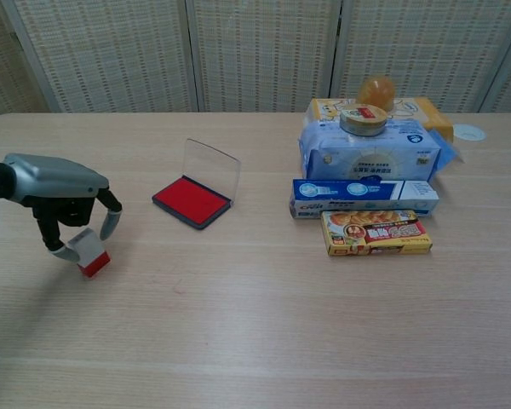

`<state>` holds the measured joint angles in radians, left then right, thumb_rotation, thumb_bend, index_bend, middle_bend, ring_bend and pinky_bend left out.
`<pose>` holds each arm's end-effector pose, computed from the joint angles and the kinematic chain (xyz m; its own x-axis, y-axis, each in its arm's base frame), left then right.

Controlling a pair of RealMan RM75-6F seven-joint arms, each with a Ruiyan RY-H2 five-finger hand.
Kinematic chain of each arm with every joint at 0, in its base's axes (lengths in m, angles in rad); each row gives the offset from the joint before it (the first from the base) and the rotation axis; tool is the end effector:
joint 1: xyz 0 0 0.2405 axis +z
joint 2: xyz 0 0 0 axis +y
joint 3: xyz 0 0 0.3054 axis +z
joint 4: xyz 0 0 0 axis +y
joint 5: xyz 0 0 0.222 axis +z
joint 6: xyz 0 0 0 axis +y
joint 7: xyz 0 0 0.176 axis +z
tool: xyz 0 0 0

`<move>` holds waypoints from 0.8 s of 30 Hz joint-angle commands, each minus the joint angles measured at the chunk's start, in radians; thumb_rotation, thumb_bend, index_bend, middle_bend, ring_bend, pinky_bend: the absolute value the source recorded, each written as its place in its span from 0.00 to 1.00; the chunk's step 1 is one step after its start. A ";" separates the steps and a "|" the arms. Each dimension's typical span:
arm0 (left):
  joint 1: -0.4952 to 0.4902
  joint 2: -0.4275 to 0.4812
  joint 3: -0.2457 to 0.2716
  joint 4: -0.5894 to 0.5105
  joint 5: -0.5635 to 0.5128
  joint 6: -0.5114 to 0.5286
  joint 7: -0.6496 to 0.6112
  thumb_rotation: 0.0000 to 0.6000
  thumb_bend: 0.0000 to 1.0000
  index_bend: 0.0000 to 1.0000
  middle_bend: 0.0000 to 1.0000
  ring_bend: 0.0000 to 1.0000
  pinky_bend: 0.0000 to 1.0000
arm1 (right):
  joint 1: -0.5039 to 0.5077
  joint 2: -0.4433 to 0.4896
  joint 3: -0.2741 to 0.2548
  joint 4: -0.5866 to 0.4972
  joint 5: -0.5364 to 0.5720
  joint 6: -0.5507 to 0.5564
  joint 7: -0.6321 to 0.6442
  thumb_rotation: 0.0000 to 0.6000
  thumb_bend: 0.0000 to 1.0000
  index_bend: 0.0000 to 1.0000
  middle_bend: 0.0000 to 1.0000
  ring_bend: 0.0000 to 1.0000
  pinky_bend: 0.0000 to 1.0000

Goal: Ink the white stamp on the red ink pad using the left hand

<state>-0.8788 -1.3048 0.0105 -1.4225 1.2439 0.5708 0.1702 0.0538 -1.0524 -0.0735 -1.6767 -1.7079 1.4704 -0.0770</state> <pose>-0.2347 0.4183 -0.0066 0.7244 0.4508 0.5215 0.6859 -0.5472 -0.4797 -0.3365 -0.1740 0.1522 0.4835 -0.1356 0.8648 -0.8695 -0.1885 0.4565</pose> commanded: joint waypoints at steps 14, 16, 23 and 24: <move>0.002 -0.011 0.006 0.044 0.000 -0.007 -0.019 1.00 0.25 0.50 1.00 0.94 0.80 | 0.004 -0.005 0.002 -0.003 0.011 -0.015 -0.017 1.00 0.23 0.00 0.00 0.00 0.00; 0.003 -0.013 0.007 0.050 0.006 -0.007 -0.025 1.00 0.25 0.53 1.00 0.94 0.80 | 0.005 -0.006 0.002 -0.004 0.011 -0.016 -0.020 1.00 0.23 0.00 0.00 0.00 0.00; 0.008 -0.006 0.008 0.042 0.028 0.005 -0.042 1.00 0.25 0.64 1.00 0.94 0.80 | 0.002 -0.007 0.001 -0.005 0.007 -0.010 -0.019 1.00 0.23 0.00 0.00 0.00 0.00; 0.009 -0.003 0.008 0.037 0.031 0.009 -0.041 1.00 0.25 0.65 1.00 0.94 0.80 | 0.001 -0.006 -0.001 -0.004 0.004 -0.008 -0.018 1.00 0.23 0.00 0.00 0.00 0.00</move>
<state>-0.8711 -1.3104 0.0181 -1.3821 1.2723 0.5769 0.1290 0.0553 -1.0589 -0.0734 -1.6811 -1.7027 1.4617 -0.0952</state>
